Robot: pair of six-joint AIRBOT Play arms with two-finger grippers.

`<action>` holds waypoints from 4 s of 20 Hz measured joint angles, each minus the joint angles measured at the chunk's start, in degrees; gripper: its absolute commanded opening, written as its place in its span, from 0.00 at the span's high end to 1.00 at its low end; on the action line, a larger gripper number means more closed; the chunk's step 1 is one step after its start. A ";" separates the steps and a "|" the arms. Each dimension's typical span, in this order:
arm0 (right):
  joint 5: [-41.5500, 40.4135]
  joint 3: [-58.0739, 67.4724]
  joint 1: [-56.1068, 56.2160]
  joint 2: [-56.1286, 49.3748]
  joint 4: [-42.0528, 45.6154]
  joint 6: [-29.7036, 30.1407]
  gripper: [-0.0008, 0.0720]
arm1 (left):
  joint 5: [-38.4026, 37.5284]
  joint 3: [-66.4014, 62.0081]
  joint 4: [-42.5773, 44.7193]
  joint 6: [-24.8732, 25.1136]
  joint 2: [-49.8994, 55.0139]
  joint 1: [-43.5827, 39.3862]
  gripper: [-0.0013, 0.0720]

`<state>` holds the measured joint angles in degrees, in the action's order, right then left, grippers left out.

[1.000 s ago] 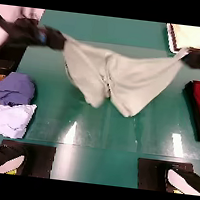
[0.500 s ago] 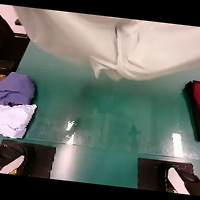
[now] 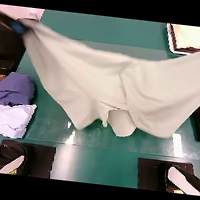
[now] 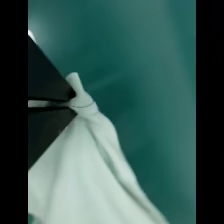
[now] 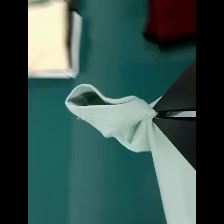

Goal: Fold the shirts.

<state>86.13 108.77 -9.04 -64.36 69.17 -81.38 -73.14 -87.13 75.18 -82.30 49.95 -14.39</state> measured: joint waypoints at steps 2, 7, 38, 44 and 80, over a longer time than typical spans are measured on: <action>0.02 -3.30 2.99 -6.62 -0.09 -0.79 0.96 | 1.33 7.41 0.52 -0.11 3.87 -0.04 0.94; -6.21 -8.37 7.37 -22.45 -0.55 -1.81 0.52 | 16.13 18.16 2.23 -0.26 15.85 1.84 0.94; -6.23 -42.86 -4.74 -8.83 -10.84 5.40 0.37 | 26.77 39.08 -21.24 11.26 25.55 9.46 0.95; -3.37 -53.90 -8.92 -8.76 -9.42 4.59 0.22 | 23.67 34.91 -21.33 10.54 23.26 9.03 0.95; 1.03 13.00 -15.76 8.41 -15.17 0.94 0.96 | 11.93 -35.15 -21.55 0.76 -3.13 18.18 0.95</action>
<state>87.15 121.78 -24.80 -55.94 54.00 -80.44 -61.21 -122.28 53.63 -81.54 46.83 3.79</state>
